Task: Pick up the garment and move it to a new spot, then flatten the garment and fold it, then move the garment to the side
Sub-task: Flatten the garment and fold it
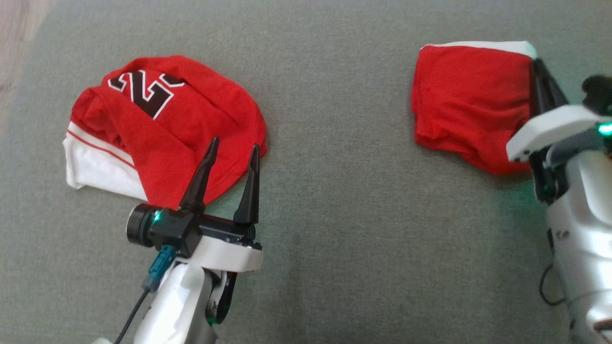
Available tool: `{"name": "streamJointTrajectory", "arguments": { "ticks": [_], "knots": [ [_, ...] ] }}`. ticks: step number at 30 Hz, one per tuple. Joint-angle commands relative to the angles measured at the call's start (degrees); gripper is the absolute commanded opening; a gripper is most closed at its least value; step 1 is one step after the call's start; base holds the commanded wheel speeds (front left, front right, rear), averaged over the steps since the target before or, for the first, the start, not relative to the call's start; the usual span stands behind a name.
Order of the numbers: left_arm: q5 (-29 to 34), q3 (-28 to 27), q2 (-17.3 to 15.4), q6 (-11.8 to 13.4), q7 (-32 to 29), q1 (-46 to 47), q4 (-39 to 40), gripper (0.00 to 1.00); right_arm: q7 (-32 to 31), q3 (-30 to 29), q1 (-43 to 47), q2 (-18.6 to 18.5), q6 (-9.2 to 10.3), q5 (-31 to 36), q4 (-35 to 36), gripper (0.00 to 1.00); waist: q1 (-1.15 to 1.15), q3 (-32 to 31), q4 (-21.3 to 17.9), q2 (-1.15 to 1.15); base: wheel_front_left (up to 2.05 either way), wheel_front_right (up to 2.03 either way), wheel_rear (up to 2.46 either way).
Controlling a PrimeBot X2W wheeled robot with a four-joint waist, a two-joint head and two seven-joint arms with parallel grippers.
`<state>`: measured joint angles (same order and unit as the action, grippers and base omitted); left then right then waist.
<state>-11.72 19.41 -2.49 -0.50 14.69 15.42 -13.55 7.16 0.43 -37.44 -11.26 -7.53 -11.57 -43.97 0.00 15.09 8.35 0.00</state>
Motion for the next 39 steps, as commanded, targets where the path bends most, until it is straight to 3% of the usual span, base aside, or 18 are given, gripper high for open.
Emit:
{"name": "streamJointTrajectory", "arguments": {
  "ticks": [1, 12, 21, 29, 34, 39],
  "knots": [
    [0.0, -1.5, -0.4, 0.2, 0.3, 2.5, 2.0, 1.00, 0.5, 0.1, -3.0, 0.5, 0.04, 1.1, -0.5, 0.00, 0.00, 1.6, 0.9, 0.00, 0.00, 0.00, 0.00],
    [-0.8, -0.3, -0.4, 0.3, 0.3, 4.3, 2.8, 1.00, 0.5, -3.8, -11.4, -2.0, 0.04, 7.8, -14.4, 0.00, 0.00, 6.0, 4.6, 0.00, 0.00, 0.00, 0.00],
    [-1.2, -0.5, -0.4, 0.8, 0.3, 4.3, 2.7, 1.00, 6.1, -0.9, -14.9, 3.6, 0.04, 7.8, -15.1, 0.00, 0.00, 5.4, 4.8, 0.00, 0.00, 0.00, 0.00],
    [-1.6, 0.0, -0.4, 1.2, 0.3, 4.6, 2.8, 1.00, 6.9, 0.9, -12.9, 7.1, 0.04, 6.9, -22.3, 0.00, 0.00, 4.6, 3.9, 0.00, 0.00, 0.00, 0.00],
    [-1.3, -0.8, -0.4, 1.3, 0.3, 4.2, 2.4, 1.00, 7.8, 0.7, -11.3, 8.2, 0.04, 4.4, -19.7, 0.00, 0.00, 2.1, 1.2, 0.00, 0.00, 0.00, 0.00],
    [-1.0, -2.4, -0.4, 1.2, 0.3, 2.8, 2.2, 1.00, 7.8, 1.2, -7.6, 8.3, 0.04, 1.5, -9.0, 0.00, 0.00, -1.9, -2.4, 0.00, 0.00, 0.00, 0.00]
  ]
}}
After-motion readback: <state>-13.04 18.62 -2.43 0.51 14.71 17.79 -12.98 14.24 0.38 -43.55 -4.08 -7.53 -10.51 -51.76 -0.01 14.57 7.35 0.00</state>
